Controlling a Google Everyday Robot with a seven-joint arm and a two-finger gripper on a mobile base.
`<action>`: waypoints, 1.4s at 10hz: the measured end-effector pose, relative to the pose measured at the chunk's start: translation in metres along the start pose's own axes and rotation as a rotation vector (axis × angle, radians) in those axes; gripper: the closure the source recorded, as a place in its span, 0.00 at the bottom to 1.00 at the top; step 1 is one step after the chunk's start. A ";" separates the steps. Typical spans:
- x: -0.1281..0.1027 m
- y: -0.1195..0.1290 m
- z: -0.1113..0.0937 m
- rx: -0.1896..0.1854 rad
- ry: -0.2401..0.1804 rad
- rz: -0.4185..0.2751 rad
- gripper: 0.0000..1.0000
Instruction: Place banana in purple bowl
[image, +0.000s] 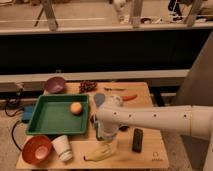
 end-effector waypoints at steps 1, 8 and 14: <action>0.003 0.001 -0.001 -0.006 0.003 0.041 0.20; 0.004 0.002 0.005 0.097 -0.050 0.101 0.20; -0.005 0.008 0.013 0.144 -0.081 -0.097 0.20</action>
